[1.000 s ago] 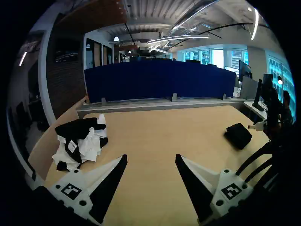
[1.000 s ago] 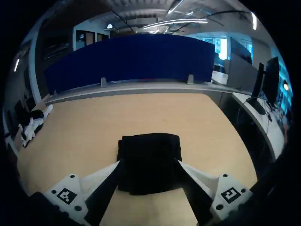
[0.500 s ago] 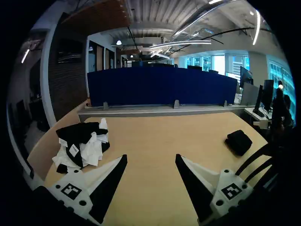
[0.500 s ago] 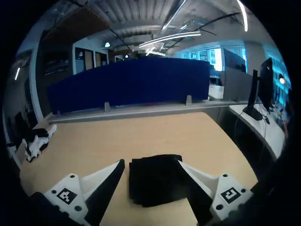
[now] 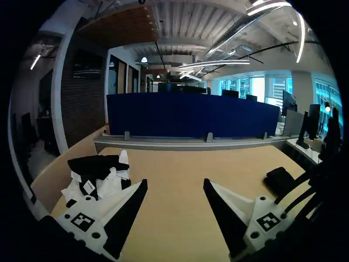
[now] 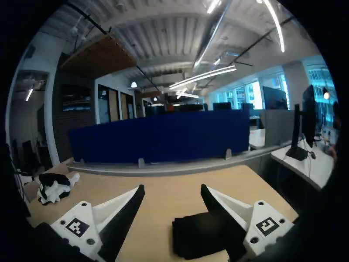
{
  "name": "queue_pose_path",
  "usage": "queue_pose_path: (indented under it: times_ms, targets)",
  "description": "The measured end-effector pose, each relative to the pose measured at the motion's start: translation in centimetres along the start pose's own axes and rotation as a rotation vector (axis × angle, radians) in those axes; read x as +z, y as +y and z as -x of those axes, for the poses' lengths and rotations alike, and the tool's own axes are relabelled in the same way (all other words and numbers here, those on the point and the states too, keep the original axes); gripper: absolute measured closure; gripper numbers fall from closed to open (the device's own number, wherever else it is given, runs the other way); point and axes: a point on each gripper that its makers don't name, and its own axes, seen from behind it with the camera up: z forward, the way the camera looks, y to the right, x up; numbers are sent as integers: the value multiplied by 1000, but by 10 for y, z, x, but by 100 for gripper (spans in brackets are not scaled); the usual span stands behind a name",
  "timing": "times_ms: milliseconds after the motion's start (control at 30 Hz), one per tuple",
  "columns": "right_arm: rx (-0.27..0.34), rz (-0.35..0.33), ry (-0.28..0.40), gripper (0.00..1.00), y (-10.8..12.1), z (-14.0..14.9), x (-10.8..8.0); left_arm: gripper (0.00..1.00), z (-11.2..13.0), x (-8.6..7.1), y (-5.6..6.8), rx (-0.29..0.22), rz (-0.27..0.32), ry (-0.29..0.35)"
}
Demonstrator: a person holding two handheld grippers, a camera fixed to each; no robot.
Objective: Fold towel
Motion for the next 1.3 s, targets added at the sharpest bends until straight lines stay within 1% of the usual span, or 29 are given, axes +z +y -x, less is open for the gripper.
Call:
queue_pose_path:
  times_ms: [100, 167, 267, 400, 600, 800, 1000, 1100, 1200, 1300]
  targets:
    - [0, -12, 43, 0, -10, -14, -8, 5, -8, 1, -3, -9, -8, 24]
    - [-4, -3, 66, 0, -11, -19, -12, 5, -14, 2, -7, -11, -19, 42]
    - [-13, 4, 78, 0, -13, -21, -16, 5, -23, 4, -11, -9, -33, 68]
    - [-15, 6, 75, 0, -13, -23, -18, 5, -33, 7, -14, -6, -46, 100]
    - [-8, 9, 85, 0, -16, -24, -20, 5, -40, 13, -17, -2, -50, 134]
    - [-24, 7, 66, 0, -18, -15, -17, 5, -44, 20, -17, 10, -45, 164]
    - [-39, 1, 48, 0, -23, -9, -18, 5, -51, 27, -19, 16, -35, 213]
    - [-37, -2, 42, 0, -24, -8, -19, 5, -52, 31, -18, 22, -27, 235]
    - [-37, -7, 37, 0, -27, -5, -21, 5, -45, 35, -13, 28, -16, 243]
    - [-36, -13, 27, 0, -31, 1, -22, 5, -33, 40, -6, 34, 1, 242]
